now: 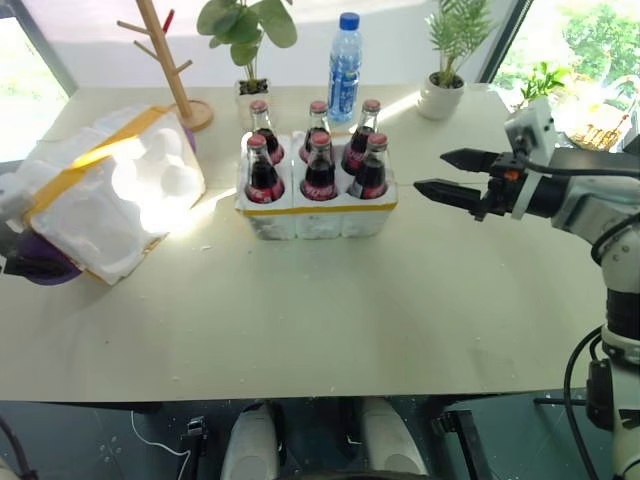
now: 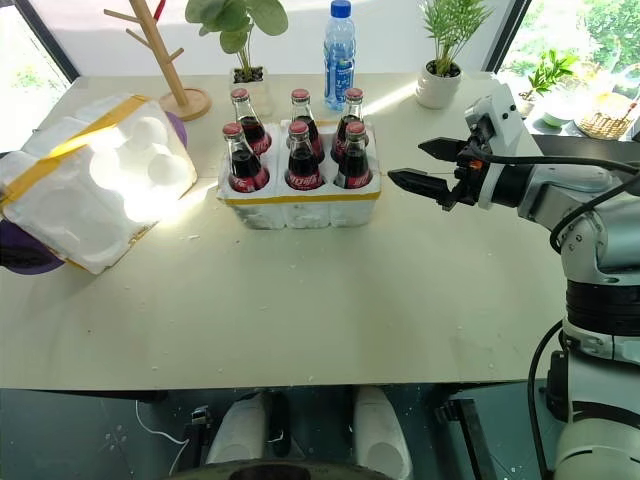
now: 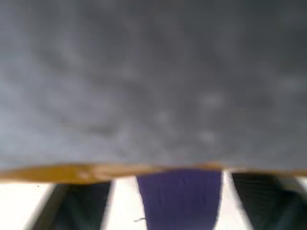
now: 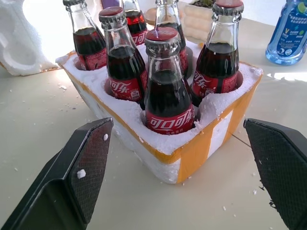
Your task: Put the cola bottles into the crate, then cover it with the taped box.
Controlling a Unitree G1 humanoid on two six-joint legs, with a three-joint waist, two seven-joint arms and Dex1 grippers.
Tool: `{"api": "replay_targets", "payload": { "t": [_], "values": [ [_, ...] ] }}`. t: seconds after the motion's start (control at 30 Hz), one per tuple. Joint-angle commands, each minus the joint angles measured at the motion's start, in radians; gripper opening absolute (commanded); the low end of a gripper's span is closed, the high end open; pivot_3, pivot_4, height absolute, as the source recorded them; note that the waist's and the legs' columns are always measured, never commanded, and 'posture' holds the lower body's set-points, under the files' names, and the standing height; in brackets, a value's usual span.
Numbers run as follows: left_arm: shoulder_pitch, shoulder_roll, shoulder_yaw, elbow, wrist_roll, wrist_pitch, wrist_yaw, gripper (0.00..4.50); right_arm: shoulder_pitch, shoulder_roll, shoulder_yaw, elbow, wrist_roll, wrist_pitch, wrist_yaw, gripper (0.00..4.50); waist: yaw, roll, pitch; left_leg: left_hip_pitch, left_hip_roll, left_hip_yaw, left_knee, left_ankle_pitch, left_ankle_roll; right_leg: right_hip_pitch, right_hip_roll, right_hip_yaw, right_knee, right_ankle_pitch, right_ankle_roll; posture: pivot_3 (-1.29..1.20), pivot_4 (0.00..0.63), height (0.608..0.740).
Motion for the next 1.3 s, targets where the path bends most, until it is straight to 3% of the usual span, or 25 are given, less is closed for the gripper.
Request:
{"api": "replay_targets", "payload": {
  "t": [0.03, 0.1, 0.17, 0.37, 0.47, 0.6, 0.73, 0.9, 1.3],
  "values": [
    [-0.026, -0.008, 0.0, 0.024, 0.028, -0.017, 0.007, 1.6, 0.006, -0.016, -0.038, -0.059, 0.023, 0.003, -0.009, 4.5, 0.0, 0.0, 0.0, 0.0, 0.0, 0.0, 0.0, 0.0, 0.0, 0.0, 0.0, 0.0, 0.0, 0.0, 0.0, 0.0, 0.15, 0.74],
    [-0.033, -0.005, -0.003, 0.03, 0.036, -0.028, -0.002, 0.58, 0.013, -0.017, -0.036, -0.065, 0.024, 0.002, -0.01, 4.5, 0.0, 0.0, 0.0, 0.0, 0.0, 0.0, 0.0, 0.0, 0.0, 0.0, 0.0, 0.0, 0.0, 0.0, 0.0, 0.0, 0.15, 0.74],
    [-0.042, -0.002, -0.003, 0.028, 0.043, -0.027, -0.012, 0.29, 0.017, -0.018, -0.036, -0.062, 0.024, -0.001, -0.009, 4.5, -0.001, 0.0, 0.0, 0.0, 0.0, 0.0, 0.0, 0.0, 0.0, 0.0, 0.0, 0.0, 0.0, 0.0, 0.0, 0.0, 0.15, 0.74],
    [-0.052, 0.002, 0.043, -0.004, 0.036, -0.112, 0.093, 0.29, 0.046, -0.064, -0.06, -0.063, 0.043, 0.009, 0.033, 4.5, -0.001, -0.001, 0.0, 0.0, 0.0, -0.001, 0.0, 0.0, 0.0, 0.0, 0.0, 0.0, 0.0, 0.0, 0.0, 0.0, 0.15, 0.74],
    [-0.065, -0.007, 0.105, -0.051, 0.006, -0.157, 0.221, 0.29, 0.054, -0.095, -0.078, -0.066, 0.033, 0.002, 0.026, 4.5, -0.002, -0.001, 0.0, -0.001, 0.0, -0.001, 0.0, 0.0, 0.0, 0.0, 0.0, 0.0, 0.0, 0.0, 0.0, 0.0, 0.15, 0.74],
    [-0.058, -0.034, 0.214, -0.201, -0.046, -0.203, 0.385, 0.29, 0.052, -0.124, -0.115, -0.045, 0.038, 0.023, 0.008, 4.5, -0.003, -0.003, 0.0, -0.001, 0.0, -0.001, 0.0, 0.0, 0.0, 0.0, 0.0, 0.0, 0.0, 0.0, 0.0, 0.0, 0.15, 0.74],
    [-0.079, -0.131, 0.294, -0.411, -0.053, -0.306, 0.635, 0.29, 0.084, -0.138, -0.157, -0.06, 0.046, 0.036, -0.007, 4.5, 0.002, -0.003, 0.0, -0.001, 0.0, -0.001, 0.0, 0.0, 0.0, 0.001, 0.0, 0.0, 0.0, 0.001, 0.002, 0.0, 0.15, 0.74],
    [-0.078, -0.22, 0.242, -0.554, 0.041, -0.505, 0.809, 0.29, 0.139, -0.146, -0.179, -0.075, 0.049, 0.033, -0.008, 4.5, -0.002, -0.003, 0.0, 0.0, -0.001, -0.001, 0.001, 0.0, 0.0, 0.002, 0.0, 0.0, -0.001, 0.002, 0.004, 0.0, 0.15, 0.74],
    [-0.097, -0.35, 0.048, -0.543, 0.281, -0.789, 0.984, 0.29, 0.216, -0.143, -0.233, -0.124, 0.075, 0.033, -0.034, 4.5, -0.004, -0.003, 0.0, 0.001, -0.001, -0.001, 0.001, 0.0, 0.0, 0.003, 0.0, 0.001, -0.001, 0.003, 0.005, 0.0, 0.15, 0.74]
  ]
}}
